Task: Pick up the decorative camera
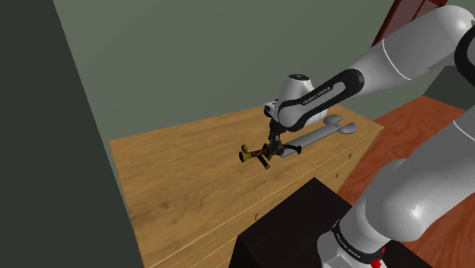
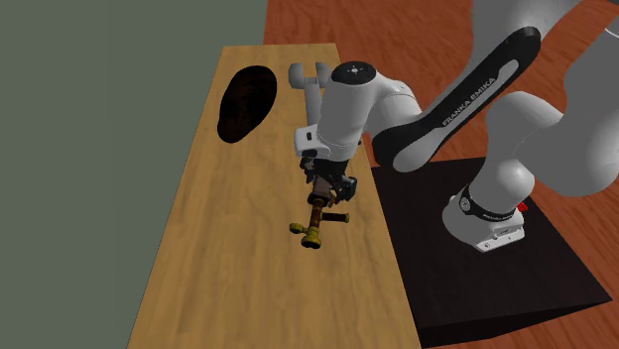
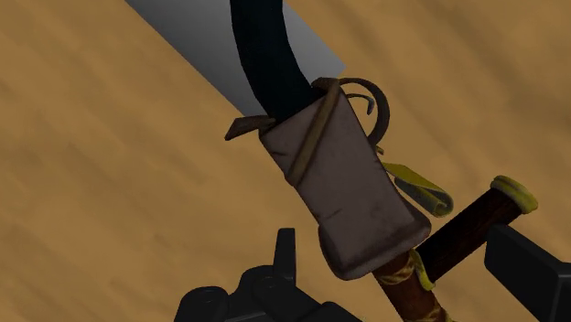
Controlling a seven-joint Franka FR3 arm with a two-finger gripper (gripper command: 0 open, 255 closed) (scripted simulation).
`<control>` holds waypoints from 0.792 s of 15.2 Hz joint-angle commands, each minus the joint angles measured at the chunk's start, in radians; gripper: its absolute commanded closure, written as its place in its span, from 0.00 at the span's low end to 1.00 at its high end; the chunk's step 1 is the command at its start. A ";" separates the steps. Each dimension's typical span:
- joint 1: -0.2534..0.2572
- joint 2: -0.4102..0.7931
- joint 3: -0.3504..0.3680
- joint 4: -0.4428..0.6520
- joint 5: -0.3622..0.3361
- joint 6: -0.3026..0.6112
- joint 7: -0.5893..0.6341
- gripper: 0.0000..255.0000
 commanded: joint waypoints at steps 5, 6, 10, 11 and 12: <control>0.003 0.036 -0.003 -0.009 0.007 0.045 -0.005 1.00; 0.003 0.036 -0.003 -0.008 0.008 0.045 -0.005 1.00; 0.003 0.036 -0.003 -0.008 0.008 0.045 -0.005 1.00; 0.003 0.036 -0.003 -0.008 0.008 0.045 -0.005 1.00; 0.003 0.036 -0.003 -0.008 0.008 0.045 -0.005 1.00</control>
